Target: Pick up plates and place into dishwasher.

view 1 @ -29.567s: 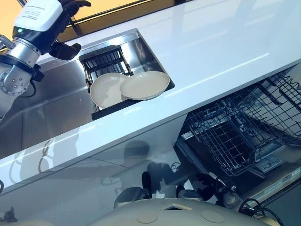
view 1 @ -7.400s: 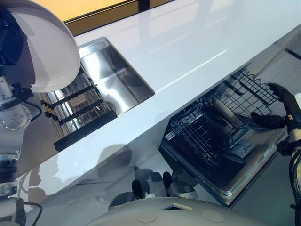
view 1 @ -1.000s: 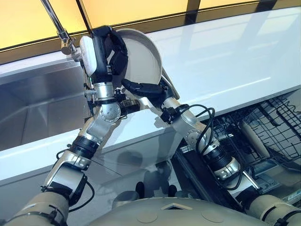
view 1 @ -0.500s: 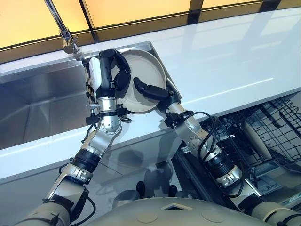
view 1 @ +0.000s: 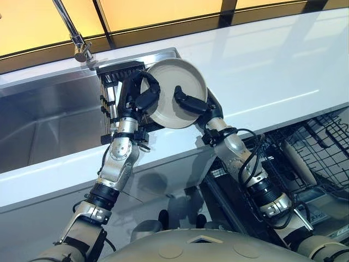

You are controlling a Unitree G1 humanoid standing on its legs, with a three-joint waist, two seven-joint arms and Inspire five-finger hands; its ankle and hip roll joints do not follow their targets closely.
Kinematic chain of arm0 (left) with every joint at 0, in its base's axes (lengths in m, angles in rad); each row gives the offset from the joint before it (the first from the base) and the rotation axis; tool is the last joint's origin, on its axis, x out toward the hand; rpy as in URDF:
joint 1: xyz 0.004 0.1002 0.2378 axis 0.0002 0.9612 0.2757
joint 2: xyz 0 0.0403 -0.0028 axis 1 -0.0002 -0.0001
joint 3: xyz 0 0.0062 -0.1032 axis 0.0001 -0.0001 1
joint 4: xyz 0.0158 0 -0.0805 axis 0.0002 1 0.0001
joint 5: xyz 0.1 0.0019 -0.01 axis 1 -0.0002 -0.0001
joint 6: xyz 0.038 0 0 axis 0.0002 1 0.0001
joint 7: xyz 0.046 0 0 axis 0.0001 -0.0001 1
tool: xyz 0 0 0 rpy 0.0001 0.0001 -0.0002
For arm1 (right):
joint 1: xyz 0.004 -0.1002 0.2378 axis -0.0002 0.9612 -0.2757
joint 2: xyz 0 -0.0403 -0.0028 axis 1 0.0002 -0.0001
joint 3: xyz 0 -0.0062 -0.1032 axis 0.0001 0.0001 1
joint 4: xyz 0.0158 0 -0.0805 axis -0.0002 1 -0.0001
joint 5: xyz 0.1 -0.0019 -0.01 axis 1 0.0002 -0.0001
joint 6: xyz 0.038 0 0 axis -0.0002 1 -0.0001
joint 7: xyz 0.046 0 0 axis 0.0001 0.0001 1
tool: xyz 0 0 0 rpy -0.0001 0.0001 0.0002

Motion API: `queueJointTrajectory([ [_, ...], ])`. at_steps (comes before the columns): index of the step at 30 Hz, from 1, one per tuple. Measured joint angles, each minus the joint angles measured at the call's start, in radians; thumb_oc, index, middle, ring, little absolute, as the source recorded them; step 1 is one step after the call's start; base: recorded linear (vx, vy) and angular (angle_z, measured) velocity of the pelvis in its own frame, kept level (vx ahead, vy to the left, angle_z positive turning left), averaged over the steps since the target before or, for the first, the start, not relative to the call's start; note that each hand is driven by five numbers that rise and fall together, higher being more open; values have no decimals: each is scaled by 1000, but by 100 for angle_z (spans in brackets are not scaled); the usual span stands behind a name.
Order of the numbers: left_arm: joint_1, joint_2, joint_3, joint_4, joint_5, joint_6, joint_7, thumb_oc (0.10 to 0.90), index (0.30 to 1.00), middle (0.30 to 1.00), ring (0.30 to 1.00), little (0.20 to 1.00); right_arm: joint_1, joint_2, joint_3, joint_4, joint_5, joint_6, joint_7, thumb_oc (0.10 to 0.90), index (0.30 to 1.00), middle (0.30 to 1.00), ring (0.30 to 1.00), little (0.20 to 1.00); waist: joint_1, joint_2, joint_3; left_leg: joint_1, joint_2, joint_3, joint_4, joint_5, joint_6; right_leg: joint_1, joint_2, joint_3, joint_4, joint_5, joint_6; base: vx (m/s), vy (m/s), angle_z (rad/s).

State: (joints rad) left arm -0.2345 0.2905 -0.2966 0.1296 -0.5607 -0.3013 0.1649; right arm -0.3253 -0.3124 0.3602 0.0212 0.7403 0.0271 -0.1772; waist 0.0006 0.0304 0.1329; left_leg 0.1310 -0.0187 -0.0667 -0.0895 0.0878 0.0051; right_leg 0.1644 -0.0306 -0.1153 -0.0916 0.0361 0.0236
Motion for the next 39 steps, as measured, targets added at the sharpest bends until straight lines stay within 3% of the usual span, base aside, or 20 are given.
queueJointTrajectory([
  [5,-17,47,20,-70,-47,24,-40,800,900,900,900,900,-67,-49,-63,-15,-56,-15,-48,100,300,300,300,200,-4,1,0,-1,0,-2,0,0,0,-1,0,-1,0,0,0,-40,-7,0],
  [10,-100,146,121,-78,-24,53,15,800,900,900,900,900,-187,-112,-176,-16,-202,-73,-149,100,300,300,300,200,-2,5,2,-4,0,-7,-2,0,0,-1,1,-5,0,0,0,-49,-7,3],
  [15,-116,198,273,-79,-14,64,46,800,900,900,900,900,-205,-256,-334,-15,-555,-145,-268,100,300,300,300,200,2,5,3,-9,-3,-16,0,0,0,-3,-1,-4,0,-1,1,-59,7,6],
  [20,-76,206,410,-84,19,65,21,800,900,900,900,900,-71,-342,-557,-15,-832,-184,-290,100,300,300,300,200,-7,5,3,-8,-3,-6,-3,-4,3,-6,-2,6,0,-2,1,-30,36,-5],
  [27,53,231,540,-87,89,65,-9,800,900,900,900,900,268,-323,-741,2,-879,-185,-184,100,300,300,300,200,-44,7,5,-5,-1,46,-4,-21,10,-27,-7,55,0,-8,3,-27,62,-21],
  [32,83,235,591,-87,86,62,-18,800,900,900,900,900,375,-266,-753,-3,-884,-221,-123,100,300,300,300,200,-111,16,9,6,-1,88,-5,-32,12,-31,-8,92,0,-4,-1,-60,69,-25],
  [39,170,232,602,-89,83,59,-36,800,900,900,900,900,489,-251,-752,-68,-951,-252,-57,100,300,300,300,200,-150,25,14,21,1,156,-5,-58,16,-47,-7,143,0,0,4,-47,89,-29],
])
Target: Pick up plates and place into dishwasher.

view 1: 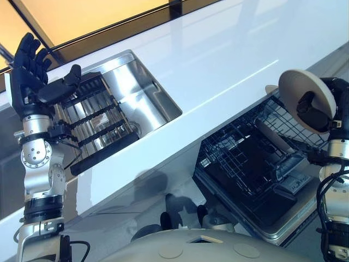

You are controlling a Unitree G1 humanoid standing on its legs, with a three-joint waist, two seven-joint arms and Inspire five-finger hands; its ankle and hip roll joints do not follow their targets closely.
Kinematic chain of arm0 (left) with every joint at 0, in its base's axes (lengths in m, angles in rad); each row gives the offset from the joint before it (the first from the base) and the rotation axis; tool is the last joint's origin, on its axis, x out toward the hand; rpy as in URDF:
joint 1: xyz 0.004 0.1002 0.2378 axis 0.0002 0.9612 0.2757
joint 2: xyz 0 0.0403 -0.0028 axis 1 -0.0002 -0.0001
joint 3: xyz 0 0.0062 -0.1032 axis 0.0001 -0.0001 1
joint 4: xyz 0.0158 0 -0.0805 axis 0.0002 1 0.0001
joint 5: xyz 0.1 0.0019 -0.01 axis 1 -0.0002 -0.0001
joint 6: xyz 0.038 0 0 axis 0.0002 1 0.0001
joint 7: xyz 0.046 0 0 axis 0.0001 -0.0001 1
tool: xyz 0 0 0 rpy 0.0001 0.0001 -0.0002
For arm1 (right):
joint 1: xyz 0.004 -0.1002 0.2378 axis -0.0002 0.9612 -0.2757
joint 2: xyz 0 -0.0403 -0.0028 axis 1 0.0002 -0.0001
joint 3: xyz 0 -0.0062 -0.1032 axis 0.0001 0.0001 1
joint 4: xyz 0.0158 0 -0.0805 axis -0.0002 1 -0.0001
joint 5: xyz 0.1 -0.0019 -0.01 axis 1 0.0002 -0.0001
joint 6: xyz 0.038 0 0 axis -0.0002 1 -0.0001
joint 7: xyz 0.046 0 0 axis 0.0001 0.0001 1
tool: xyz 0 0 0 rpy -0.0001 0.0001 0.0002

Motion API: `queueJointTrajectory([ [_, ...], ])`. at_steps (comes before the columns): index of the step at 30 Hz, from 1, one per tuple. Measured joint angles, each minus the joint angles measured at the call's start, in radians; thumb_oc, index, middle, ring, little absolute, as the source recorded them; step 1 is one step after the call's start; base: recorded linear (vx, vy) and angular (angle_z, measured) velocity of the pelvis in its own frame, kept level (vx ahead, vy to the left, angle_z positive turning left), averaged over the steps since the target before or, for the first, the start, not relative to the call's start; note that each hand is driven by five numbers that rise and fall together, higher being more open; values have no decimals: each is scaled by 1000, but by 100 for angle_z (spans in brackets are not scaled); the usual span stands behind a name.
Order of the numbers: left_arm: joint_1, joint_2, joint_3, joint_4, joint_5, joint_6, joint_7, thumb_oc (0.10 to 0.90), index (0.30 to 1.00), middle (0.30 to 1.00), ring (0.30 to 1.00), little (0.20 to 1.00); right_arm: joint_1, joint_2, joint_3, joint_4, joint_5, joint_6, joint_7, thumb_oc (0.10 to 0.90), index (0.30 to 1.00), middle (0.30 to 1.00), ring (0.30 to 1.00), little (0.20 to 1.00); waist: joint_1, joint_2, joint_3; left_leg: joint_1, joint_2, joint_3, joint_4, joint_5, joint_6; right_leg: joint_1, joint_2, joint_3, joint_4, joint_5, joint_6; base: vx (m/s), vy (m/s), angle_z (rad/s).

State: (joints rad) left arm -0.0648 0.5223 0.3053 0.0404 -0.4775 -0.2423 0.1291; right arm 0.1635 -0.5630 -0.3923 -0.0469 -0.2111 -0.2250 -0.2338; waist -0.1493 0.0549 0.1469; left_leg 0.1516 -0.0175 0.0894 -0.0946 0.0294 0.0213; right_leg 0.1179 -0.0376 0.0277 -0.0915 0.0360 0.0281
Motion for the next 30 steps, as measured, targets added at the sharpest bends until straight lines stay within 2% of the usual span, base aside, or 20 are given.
queueJointTrajectory([
  [7,46,-33,5,9,-40,-16,19,800,900,900,900,900,31,39,11,-44,1,-49,55,100,300,300,300,200,-21,0,0,12,-4,49,0,-14,6,-9,-2,47,0,7,10,-42,119,-23],
  [10,51,-49,4,11,-41,-44,26,800,900,900,900,900,54,44,24,-44,27,-56,123,100,300,300,300,200,-23,0,1,10,-5,59,0,-16,7,-21,-2,55,5,8,13,-41,89,-14],
  [15,64,-58,3,11,-39,-74,35,800,900,900,900,900,101,66,121,-43,91,-46,232,100,300,300,300,200,-27,0,1,6,-4,65,0,-16,7,-28,-1,57,7,8,13,-38,49,-3],
  [18,77,-74,0,11,-39,-93,39,800,900,900,900,900,130,80,203,-34,111,-21,267,100,300,300,300,200,-23,1,0,-7,-4,64,0,-16,7,-40,-3,54,8,8,13,-31,22,3],
  [23,130,-80,-25,12,-39,-94,46,800,900,900,900,900,157,124,258,-13,114,19,269,100,300,300,300,200,-17,2,0,-18,-5,53,1,-15,8,-45,-5,29,8,9,13,-27,19,6],
  [27,157,-92,-34,12,-39,-97,55,800,900,900,900,900,154,154,288,14,113,76,257,100,300,300,300,200,-8,2,1,-21,-5,45,1,-15,8,-46,-8,-12,7,9,13,-21,-2,6],
  [30,167,-99,-35,11,-39,-112,60,800,900,900,900,900,152,156,311,84,103,145,222,100,300,300,300,200,10,3,1,-24,-5,40,1,-15,7,-45,-10,-21,5,9,13,-17,-27,7],
])
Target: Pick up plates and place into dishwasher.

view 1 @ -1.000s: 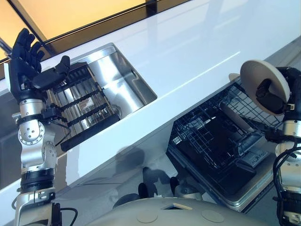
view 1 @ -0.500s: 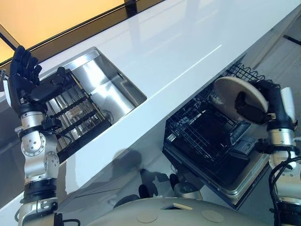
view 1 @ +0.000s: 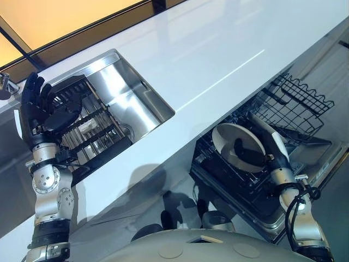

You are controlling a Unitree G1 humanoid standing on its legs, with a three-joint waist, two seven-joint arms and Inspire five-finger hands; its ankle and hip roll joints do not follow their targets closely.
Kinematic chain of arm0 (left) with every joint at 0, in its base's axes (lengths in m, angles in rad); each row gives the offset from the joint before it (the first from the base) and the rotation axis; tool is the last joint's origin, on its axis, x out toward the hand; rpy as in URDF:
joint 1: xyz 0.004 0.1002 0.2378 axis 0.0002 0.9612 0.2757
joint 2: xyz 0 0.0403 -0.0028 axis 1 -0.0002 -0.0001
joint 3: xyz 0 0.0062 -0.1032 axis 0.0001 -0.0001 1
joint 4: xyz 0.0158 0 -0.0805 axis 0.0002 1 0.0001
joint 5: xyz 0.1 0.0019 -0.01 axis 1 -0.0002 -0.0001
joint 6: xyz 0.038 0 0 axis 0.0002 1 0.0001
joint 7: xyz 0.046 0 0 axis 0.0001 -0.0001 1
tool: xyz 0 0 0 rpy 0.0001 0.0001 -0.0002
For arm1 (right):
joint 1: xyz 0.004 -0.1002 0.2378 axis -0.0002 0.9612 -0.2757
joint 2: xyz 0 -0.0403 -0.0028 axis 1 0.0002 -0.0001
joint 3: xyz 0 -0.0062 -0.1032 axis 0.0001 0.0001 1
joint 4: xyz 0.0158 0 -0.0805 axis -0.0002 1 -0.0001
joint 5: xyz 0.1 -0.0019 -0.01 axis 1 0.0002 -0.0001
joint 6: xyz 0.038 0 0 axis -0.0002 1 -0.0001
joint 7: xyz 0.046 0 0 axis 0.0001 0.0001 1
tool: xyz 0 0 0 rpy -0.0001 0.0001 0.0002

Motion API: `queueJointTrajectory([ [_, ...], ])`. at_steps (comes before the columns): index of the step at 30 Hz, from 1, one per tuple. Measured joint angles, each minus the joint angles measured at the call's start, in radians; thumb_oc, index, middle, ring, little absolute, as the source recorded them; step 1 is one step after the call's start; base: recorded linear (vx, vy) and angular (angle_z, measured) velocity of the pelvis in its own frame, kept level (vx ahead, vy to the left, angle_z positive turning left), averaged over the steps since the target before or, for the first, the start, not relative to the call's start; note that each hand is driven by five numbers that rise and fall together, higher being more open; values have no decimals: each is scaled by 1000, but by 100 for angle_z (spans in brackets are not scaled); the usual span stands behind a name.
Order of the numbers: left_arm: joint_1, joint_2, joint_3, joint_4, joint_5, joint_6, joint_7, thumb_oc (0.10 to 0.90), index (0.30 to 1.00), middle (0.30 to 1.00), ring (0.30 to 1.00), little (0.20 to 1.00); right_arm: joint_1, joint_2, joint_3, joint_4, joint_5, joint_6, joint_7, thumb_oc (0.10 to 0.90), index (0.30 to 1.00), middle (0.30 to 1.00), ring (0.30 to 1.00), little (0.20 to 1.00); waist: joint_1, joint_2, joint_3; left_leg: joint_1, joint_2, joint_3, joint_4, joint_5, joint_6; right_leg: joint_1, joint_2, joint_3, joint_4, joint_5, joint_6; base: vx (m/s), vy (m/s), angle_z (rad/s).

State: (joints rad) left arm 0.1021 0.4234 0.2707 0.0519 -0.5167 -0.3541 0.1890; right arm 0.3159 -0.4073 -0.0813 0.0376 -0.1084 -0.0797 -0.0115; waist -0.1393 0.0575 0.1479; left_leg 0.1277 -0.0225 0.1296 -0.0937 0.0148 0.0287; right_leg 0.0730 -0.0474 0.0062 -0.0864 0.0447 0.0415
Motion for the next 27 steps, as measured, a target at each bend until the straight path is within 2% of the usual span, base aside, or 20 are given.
queueJointTrajectory([
  [4,0,0,-1,0,0,0,15,800,900,900,900,900,-2,-1,26,138,-85,80,-97,100,300,300,300,200,27,1,0,-8,0,-19,0,2,-1,2,-3,-38,-3,0,0,0,-28,14],
  [8,-3,0,-11,0,1,0,27,800,900,900,900,900,-29,-1,75,155,-93,110,-201,100,300,300,300,200,31,0,2,-13,-3,-43,2,8,0,8,-7,-75,-3,0,0,3,-29,16],
  [9,-3,0,-19,0,1,0,30,800,900,900,900,900,-46,1,91,167,-98,115,-222,383,542,542,542,483,34,0,2,-13,-5,-46,2,9,1,10,-9,-77,-3,0,0,-1,-25,15],
  [10,-5,0,-32,0,3,2,35,800,900,900,900,900,-69,3,105,182,-113,122,-240,800,900,900,900,900,38,0,2,-11,-7,-51,1,11,2,14,-11,-82,-4,0,0,5,-26,17],
  [13,-5,0,-46,-1,5,11,38,800,900,900,900,900,-112,3,121,190,-110,145,-251,800,900,900,900,900,51,1,3,-9,-12,-68,0,12,5,23,-16,-99,-4,-4,5,1,-48,18],
  [17,-2,0,-45,-1,4,26,41,800,900,900,900,900,-116,3,115,156,-60,130,-294,800,900,900,900,900,76,10,13,-13,-15,-84,0,18,8,24,-19,-106,-4,-4,4,-13,-35,12],
  [19,-2,0,-44,-1,4,26,40,800,900,900,900,900,-114,4,101,123,-36,93,-307,800,900,900,900,900,85,16,20,-14,-16,-85,1,20,8,23,-19,-106,-4,-4,4,-9,-10,2],
  [23,-2,-1,-42,-1,4,26,24,800,900,900,900,900,-126,6,14,13,62,-60,-319,800,900,900,900,900,90,23,31,-14,-16,-80,4,21,9,22,-19,-104,-4,-4,4,0,0,0],
  [27,-2,-9,-39,-1,1,26,-8,800,900,900,900,900,-136,53,-81,7,275,-102,-314,800,900,900,900,900,89,17,40,-11,-14,-69,4,20,8,20,-13,-95,-4,-4,4,13,-15,-6],
])
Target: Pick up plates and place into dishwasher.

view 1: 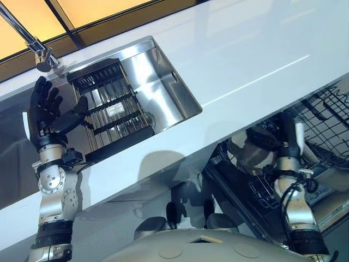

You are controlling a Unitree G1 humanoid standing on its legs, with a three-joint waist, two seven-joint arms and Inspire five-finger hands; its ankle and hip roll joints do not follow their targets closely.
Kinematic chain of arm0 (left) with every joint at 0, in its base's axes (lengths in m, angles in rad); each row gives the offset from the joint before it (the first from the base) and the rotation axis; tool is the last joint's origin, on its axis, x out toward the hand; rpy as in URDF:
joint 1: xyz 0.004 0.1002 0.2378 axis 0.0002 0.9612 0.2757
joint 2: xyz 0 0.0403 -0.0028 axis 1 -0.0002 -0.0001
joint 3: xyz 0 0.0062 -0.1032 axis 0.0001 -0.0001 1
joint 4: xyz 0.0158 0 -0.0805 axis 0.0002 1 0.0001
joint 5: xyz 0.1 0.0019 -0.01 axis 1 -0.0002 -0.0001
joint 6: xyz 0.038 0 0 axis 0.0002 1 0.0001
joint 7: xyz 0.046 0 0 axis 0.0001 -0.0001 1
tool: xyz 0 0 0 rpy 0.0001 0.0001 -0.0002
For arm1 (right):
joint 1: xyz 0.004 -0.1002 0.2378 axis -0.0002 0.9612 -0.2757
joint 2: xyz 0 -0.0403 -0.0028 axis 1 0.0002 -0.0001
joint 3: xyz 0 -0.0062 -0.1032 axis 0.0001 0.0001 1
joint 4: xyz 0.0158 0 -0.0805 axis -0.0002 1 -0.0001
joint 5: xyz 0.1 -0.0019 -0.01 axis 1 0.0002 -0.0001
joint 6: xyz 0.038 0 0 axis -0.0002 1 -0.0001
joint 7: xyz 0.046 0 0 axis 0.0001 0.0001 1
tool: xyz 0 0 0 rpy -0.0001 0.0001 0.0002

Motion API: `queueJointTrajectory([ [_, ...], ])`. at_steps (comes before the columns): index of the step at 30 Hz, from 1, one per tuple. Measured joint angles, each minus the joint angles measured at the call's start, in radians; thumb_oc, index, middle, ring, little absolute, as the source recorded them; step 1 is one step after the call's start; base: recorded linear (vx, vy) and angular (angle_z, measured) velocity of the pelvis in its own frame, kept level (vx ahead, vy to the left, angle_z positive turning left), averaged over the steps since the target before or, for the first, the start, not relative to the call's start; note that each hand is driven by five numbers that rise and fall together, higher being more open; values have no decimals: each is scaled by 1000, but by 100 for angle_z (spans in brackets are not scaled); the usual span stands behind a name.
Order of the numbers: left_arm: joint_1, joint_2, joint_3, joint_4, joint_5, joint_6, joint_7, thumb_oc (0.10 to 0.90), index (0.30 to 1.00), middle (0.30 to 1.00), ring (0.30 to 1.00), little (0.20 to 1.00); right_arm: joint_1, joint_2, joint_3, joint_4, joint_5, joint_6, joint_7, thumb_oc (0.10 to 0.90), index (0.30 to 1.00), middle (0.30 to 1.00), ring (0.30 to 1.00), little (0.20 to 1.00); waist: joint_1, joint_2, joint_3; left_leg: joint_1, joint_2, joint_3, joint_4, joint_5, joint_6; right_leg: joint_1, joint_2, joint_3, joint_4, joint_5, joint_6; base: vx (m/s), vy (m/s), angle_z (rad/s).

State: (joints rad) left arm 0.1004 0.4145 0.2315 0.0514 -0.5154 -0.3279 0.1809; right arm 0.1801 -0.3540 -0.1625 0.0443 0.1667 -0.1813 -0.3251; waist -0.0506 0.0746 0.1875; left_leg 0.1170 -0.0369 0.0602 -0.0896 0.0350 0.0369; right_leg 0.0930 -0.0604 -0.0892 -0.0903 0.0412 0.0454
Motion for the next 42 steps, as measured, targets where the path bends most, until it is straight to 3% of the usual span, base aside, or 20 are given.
queueJointTrajectory([
  [7,1,-12,1,1,-5,0,-46,800,900,900,900,900,-1,37,-103,0,156,-44,-10,800,900,900,900,900,-17,-7,3,17,3,30,-4,-7,-2,4,2,25,0,0,1,34,-26,-13],
  [13,1,-11,1,12,-14,0,-63,800,900,900,900,900,-5,38,-161,31,290,-82,-79,800,900,900,900,900,-52,-13,2,20,3,36,-4,-7,-1,4,3,36,0,1,0,20,-15,-4],
  [19,-23,-10,0,94,-57,1,-78,800,900,900,900,900,-67,37,-272,274,421,-107,-162,800,900,900,900,900,-63,-16,1,23,2,47,-4,-10,1,4,1,50,0,4,2,33,-31,-5],
  [22,-24,-9,0,94,-74,2,-78,800,900,900,900,900,-63,36,-274,358,462,-94,-160,800,900,900,900,900,-68,-16,1,23,2,47,-4,-10,1,3,0,50,1,4,2,34,-67,-1],
  [30,-70,20,-30,94,-75,44,-77,800,900,900,900,900,-76,20,-230,596,632,-12,43,800,900,900,900,900,-61,-15,0,20,2,35,-4,-10,1,3,-1,43,4,4,2,36,-71,2],
  [38,-81,37,-83,93,-75,88,-55,800,900,900,900,900,-94,-66,-216,698,683,34,259,800,900,900,900,900,-60,21,20,-7,-10,0,0,-2,9,-3,-15,2,0,3,3,14,-37,13],
  [42,-84,37,-83,93,-76,89,-51,800,900,900,900,900,-89,-111,-217,717,814,88,412,800,900,900,900,900,-62,31,37,-8,-10,-16,-2,1,7,0,-14,-8,0,3,4,46,-43,8],
])
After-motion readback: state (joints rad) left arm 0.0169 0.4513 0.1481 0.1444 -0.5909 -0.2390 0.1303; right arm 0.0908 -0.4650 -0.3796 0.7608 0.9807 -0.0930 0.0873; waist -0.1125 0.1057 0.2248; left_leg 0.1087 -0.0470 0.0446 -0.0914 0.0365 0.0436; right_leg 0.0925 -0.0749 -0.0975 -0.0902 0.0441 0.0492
